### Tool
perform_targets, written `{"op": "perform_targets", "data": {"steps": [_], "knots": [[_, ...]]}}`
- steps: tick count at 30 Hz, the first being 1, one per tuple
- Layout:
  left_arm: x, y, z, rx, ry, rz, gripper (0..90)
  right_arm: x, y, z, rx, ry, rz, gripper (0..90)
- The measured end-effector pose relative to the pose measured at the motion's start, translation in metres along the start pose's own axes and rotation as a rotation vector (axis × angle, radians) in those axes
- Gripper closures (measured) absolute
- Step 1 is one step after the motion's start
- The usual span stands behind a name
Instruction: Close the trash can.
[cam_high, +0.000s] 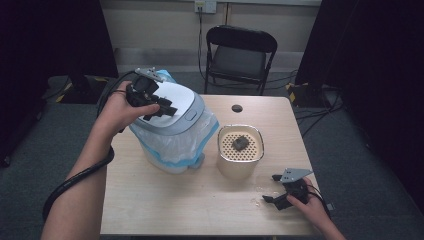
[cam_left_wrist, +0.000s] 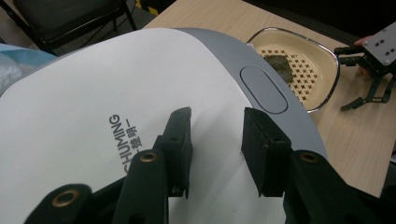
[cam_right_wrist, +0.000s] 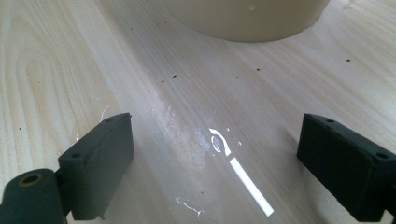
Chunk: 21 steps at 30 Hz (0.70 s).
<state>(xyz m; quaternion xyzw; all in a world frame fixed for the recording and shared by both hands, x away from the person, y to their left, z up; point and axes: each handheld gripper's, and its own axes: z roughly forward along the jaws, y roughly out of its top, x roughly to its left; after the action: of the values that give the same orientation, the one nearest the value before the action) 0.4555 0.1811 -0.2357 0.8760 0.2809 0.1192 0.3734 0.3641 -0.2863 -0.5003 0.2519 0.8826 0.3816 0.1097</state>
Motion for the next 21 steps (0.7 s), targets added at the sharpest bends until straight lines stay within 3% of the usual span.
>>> {"op": "perform_targets", "data": {"steps": [2, 5, 10, 12, 14, 16, 21], "knots": [[-0.001, 0.001, 0.002, 0.02, 0.008, 0.005, 62.8, 0.0, 0.0, 0.0, 0.0, 0.0, 0.0, 10.3], [-0.002, 0.0, 0.004, 0.014, 0.017, 0.025, 63.6, 0.0, 0.0, 0.0, 0.0, 0.0, 0.0, 10.2], [-0.004, -0.003, 0.003, -0.015, 0.016, 0.014, 63.1, 0.0, 0.0, 0.0, 0.001, -0.002, -0.001, 10.2], [-0.005, -0.002, 0.004, -0.016, 0.001, 0.018, 56.2, 0.0, 0.0, 0.0, 0.0, 0.001, 0.0, 10.2], [-0.006, -0.003, 0.004, -0.009, 0.024, 0.027, 42.1, 0.0, 0.0, 0.0, 0.0, 0.001, 0.0, 10.2], [-0.003, -0.007, 0.0, -0.005, 0.026, 0.004, 33.3, 0.0, 0.0, 0.0, 0.0, 0.0, 0.0, 10.2], [-0.001, -0.015, -0.015, -0.03, 0.045, -0.01, 23.5, 0.0, 0.0, 0.0, 0.0, 0.001, 0.0, 10.2]]}}
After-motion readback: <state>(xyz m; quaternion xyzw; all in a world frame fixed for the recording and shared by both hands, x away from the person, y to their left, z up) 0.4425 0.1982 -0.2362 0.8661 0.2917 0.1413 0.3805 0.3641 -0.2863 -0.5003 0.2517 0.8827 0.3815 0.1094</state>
